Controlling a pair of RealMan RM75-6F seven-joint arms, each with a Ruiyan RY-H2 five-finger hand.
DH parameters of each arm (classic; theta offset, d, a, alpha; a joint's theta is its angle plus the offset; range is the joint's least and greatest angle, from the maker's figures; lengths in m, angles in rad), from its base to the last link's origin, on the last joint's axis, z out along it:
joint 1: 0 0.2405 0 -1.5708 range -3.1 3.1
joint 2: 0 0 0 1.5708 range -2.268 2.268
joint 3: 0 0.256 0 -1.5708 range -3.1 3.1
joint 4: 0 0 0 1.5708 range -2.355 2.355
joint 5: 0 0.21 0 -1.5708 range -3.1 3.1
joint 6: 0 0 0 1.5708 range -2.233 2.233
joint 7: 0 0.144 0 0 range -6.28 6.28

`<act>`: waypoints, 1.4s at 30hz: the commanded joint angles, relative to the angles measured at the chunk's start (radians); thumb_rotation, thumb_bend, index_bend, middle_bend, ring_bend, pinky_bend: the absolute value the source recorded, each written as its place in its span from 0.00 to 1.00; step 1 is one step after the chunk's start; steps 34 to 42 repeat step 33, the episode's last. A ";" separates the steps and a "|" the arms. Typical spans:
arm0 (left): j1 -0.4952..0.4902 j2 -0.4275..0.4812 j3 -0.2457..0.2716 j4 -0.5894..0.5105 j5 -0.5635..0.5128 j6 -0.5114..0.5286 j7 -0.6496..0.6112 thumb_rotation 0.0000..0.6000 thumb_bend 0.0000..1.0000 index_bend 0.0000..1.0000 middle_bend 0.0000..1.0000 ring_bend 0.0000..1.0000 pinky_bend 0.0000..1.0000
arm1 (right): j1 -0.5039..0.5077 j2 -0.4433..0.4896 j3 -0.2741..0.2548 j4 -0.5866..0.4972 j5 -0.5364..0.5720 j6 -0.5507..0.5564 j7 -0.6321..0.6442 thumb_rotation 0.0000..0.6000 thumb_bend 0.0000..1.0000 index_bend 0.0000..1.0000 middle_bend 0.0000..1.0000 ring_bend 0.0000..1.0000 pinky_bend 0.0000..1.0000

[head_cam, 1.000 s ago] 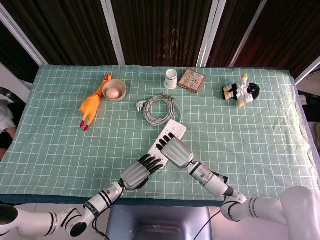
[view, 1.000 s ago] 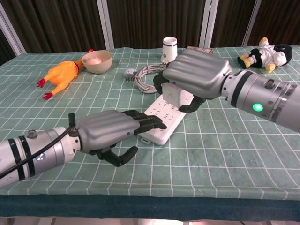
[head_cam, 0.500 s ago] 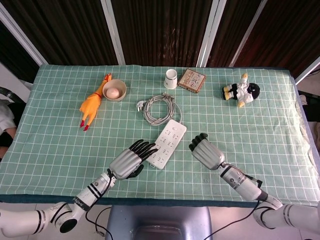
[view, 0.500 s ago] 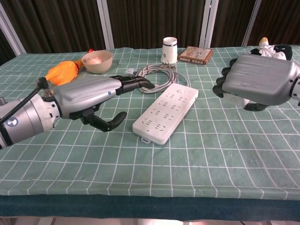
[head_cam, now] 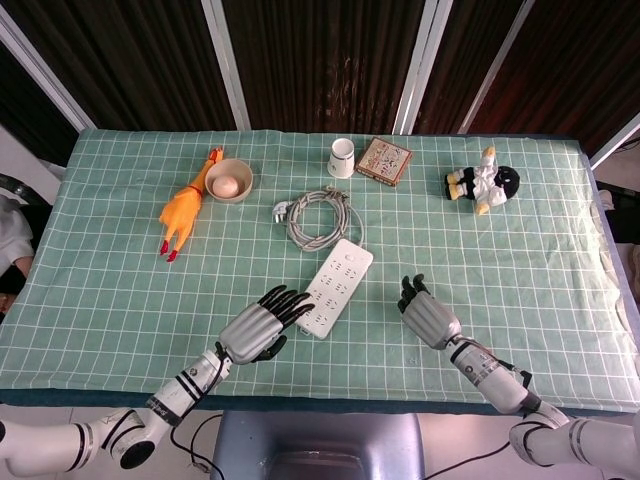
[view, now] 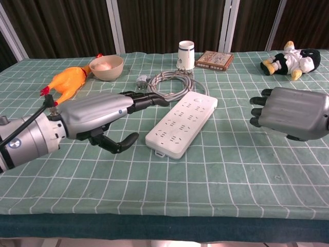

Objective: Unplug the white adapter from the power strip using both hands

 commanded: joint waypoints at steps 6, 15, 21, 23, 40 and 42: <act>0.022 0.048 0.020 -0.030 0.053 0.039 -0.075 1.00 0.50 0.00 0.00 0.00 0.00 | -0.039 0.089 0.015 -0.138 0.026 0.030 0.128 1.00 0.17 0.00 0.05 0.00 0.18; 0.122 0.212 0.095 -0.098 0.186 0.222 -0.113 1.00 0.49 0.00 0.00 0.00 0.00 | -0.233 0.263 0.033 -0.367 0.012 0.351 0.340 1.00 0.14 0.00 0.00 0.00 0.08; 0.277 0.337 0.183 -0.097 0.183 0.375 -0.202 1.00 0.49 0.00 0.00 0.00 0.00 | -0.435 0.308 0.021 -0.374 0.029 0.594 0.569 1.00 0.14 0.00 0.00 0.00 0.04; 0.327 0.354 0.204 -0.072 0.166 0.411 -0.249 1.00 0.49 0.00 0.00 0.00 0.00 | -0.488 0.294 0.026 -0.329 0.046 0.646 0.664 1.00 0.14 0.00 0.00 0.00 0.03; 0.428 0.353 0.165 0.083 0.151 0.519 -0.383 1.00 0.49 0.00 0.00 0.00 0.00 | -0.563 0.285 0.062 -0.219 0.087 0.626 0.878 1.00 0.14 0.00 0.00 0.00 0.00; 0.428 0.353 0.165 0.083 0.151 0.519 -0.383 1.00 0.49 0.00 0.00 0.00 0.00 | -0.563 0.285 0.062 -0.219 0.087 0.626 0.878 1.00 0.14 0.00 0.00 0.00 0.00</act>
